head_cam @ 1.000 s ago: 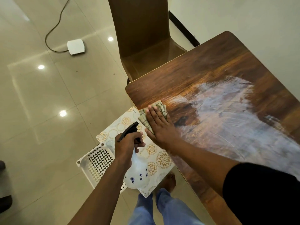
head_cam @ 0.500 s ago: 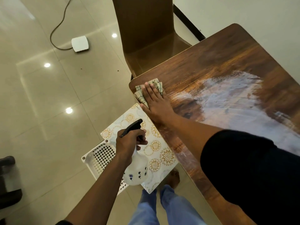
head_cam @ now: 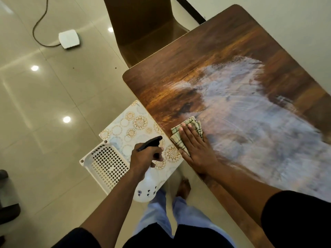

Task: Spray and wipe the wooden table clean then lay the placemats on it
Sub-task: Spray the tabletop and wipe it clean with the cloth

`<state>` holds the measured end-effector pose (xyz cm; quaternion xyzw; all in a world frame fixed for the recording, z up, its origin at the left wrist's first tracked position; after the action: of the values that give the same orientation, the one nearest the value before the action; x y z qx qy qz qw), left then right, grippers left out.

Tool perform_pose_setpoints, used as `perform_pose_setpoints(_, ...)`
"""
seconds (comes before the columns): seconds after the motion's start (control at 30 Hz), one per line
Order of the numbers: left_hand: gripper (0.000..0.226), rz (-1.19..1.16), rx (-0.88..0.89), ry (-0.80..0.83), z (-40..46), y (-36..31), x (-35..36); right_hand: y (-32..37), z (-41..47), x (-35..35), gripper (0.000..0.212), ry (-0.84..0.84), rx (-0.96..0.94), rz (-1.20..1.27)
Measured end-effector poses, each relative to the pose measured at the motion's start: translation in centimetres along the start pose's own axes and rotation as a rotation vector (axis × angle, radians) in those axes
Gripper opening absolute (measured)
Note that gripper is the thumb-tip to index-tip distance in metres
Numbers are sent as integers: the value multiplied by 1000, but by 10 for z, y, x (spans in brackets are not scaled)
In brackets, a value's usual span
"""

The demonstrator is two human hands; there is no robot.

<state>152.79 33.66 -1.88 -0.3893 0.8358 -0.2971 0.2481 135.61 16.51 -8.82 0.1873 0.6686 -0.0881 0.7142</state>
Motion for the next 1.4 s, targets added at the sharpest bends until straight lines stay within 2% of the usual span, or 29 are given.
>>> perform_pose_setpoints(0.13, 7, 44, -54, -52, -20, 26, 11, -10, 15, -3, 74, 27, 104, 37)
perform_pose_setpoints(0.23, 10, 17, -94, -120, -33, 41, 19, -29, 36, -9, 77, 63, 194, 55)
perform_pose_setpoints(0.37, 25, 21, -65, -114, -50, 56, 36, -45, 38, -12, 80, 125, 136, 50)
perform_pose_setpoints(0.5, 9, 55, -78, -97, -67, 74, 54, -49, -27, -15, 76, 95, 37, 47)
perform_pose_setpoints(0.63, 22, 136, -99, -128, -83, 90, 71, -57, -122, -20, 74, 50, -34, 22)
perform_pose_setpoints(0.8, 18, 123, -127, -142, -91, 100, 80, -67, -175, -23, 76, 121, -91, -32)
perform_pose_setpoints(1.03, 12, 31, -155, -226, -86, 100, 76, -56, -124, -21, 77, 131, -236, 24)
perform_pose_setpoints(1.13, 18, -11, -153, -268, -77, 94, 72, -38, -82, -15, 76, 130, -275, 46)
perform_pose_setpoints(1.4, 10, -65, -116, -292, -56, 65, 66, 13, 56, -1, 78, 138, -203, 99)
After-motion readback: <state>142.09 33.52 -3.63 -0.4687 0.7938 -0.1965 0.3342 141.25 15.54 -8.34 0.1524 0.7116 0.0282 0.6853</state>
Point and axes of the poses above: each hand's wrist, its own z-axis towards the middle knuckle, its own x-axis out of the palm, y = z × x, the point moved 1 cm from there along z, towards the middle knuckle, and after that the axes turned 12 degrees about -y, right-handed, at the moved point
